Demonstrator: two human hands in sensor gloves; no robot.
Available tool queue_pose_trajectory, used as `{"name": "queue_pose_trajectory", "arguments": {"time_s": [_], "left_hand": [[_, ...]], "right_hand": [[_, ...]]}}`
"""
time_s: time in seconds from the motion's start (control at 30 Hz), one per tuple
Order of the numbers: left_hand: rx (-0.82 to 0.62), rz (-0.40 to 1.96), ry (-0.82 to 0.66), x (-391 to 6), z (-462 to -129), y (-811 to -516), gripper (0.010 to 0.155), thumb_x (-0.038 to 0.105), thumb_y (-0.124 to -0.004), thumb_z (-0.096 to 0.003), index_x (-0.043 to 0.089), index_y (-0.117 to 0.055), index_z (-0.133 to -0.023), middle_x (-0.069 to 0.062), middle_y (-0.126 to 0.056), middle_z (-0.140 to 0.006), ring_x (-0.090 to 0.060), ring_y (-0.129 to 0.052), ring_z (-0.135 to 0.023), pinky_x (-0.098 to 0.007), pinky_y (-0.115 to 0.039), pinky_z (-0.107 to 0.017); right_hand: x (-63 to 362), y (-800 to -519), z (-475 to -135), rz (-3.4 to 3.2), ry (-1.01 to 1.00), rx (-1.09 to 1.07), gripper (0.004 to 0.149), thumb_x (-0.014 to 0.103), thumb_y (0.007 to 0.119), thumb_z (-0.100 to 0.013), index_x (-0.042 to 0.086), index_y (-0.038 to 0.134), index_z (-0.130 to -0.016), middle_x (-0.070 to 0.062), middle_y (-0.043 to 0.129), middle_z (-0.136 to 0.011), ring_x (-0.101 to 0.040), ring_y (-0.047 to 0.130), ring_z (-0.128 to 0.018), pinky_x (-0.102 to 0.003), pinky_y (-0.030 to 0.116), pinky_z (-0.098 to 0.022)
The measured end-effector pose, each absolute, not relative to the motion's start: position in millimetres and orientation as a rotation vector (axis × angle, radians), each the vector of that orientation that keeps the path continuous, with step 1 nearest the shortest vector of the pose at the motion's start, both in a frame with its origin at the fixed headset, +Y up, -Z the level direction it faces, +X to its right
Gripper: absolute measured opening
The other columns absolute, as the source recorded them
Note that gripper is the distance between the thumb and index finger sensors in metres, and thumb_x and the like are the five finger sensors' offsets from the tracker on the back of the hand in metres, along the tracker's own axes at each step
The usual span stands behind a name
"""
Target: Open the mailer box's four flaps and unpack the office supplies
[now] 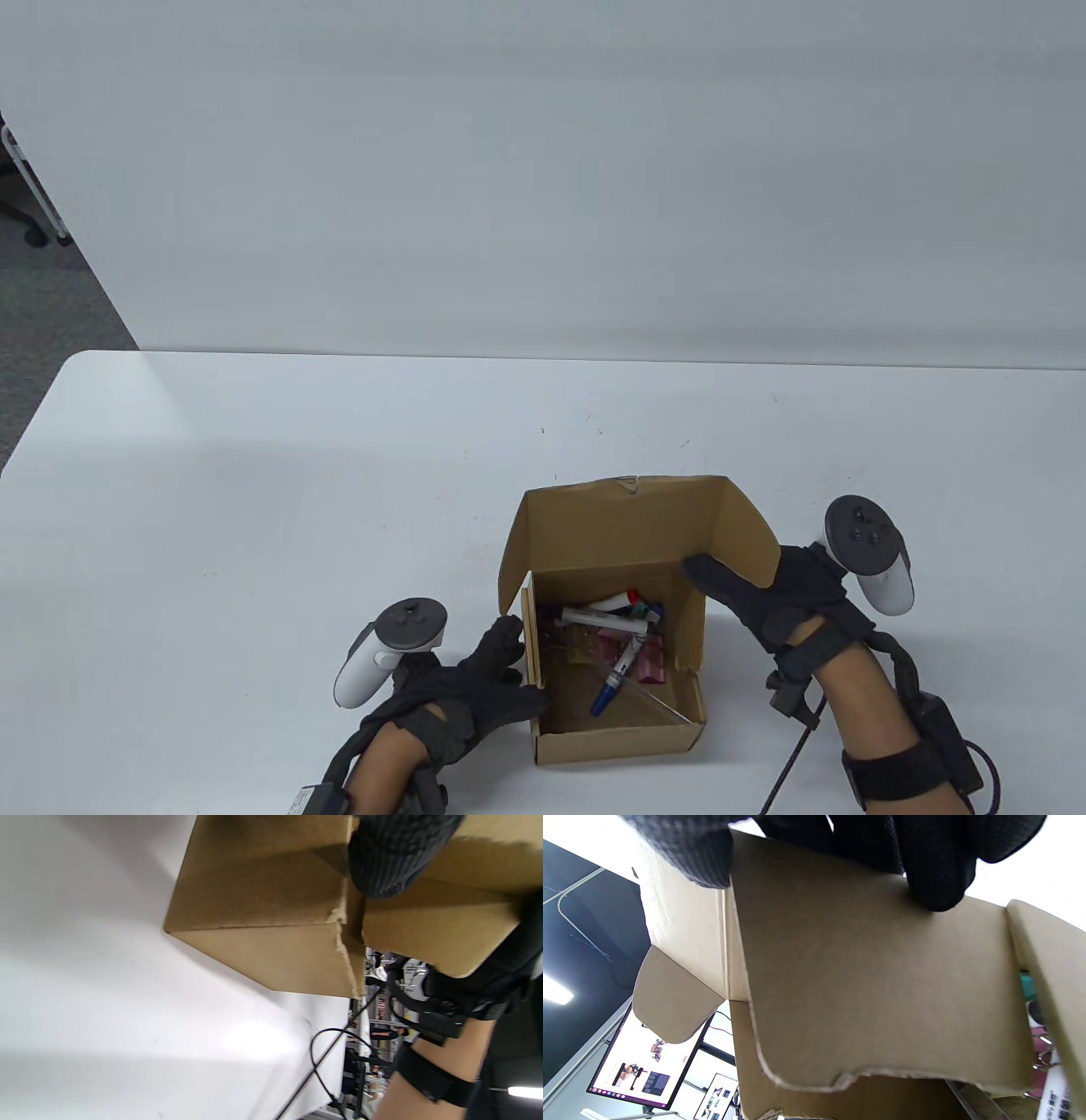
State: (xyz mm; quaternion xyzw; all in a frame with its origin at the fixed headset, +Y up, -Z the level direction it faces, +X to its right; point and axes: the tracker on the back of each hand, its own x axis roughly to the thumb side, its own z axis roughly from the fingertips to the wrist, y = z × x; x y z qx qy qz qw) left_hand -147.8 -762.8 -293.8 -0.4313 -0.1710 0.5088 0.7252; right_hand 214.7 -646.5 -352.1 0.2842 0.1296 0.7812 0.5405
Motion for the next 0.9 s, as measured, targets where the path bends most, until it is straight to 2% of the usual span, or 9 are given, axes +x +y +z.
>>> {"name": "queue_pose_trajectory", "arguments": {"time_s": [0.37, 0.73, 0.9], "left_hand": [[-0.845, 1.093, -0.438, -149.0, -308.2, -756.2, 0.115, 0.057, -0.085, -0.0619, 0.025, 0.016, -0.106, -0.015, 0.013, -0.120, -0.051, -0.006, -0.118, -0.076, -0.026, -0.078], [-0.830, 1.040, -0.431, -150.3, -330.9, -749.6, 0.117, 0.059, -0.087, -0.0604, 0.026, 0.014, -0.108, -0.014, 0.009, -0.122, -0.050, -0.008, -0.119, -0.077, -0.025, -0.078], [-0.826, 0.973, -0.446, -150.7, -343.2, -751.4, 0.122, 0.059, -0.092, -0.0561, 0.029, 0.014, -0.107, -0.010, 0.012, -0.122, -0.049, -0.005, -0.119, -0.077, -0.023, -0.078]], "right_hand": [[211.9, -639.5, -364.2, 1.857, 0.356, 0.631, 0.059, 0.051, 0.077, -0.064, 0.004, 0.076, -0.099, -0.026, 0.080, -0.098, -0.060, 0.084, -0.074, -0.073, 0.064, -0.055], [209.6, -632.5, -384.6, 1.854, 0.408, 0.590, 0.059, 0.051, 0.075, -0.064, 0.002, 0.077, -0.098, -0.028, 0.083, -0.095, -0.059, 0.087, -0.070, -0.072, 0.066, -0.053], [210.3, -632.4, -396.2, 1.815, 0.455, 0.573, 0.059, 0.051, 0.075, -0.064, 0.002, 0.079, -0.096, -0.028, 0.085, -0.092, -0.058, 0.089, -0.067, -0.072, 0.066, -0.051]]}}
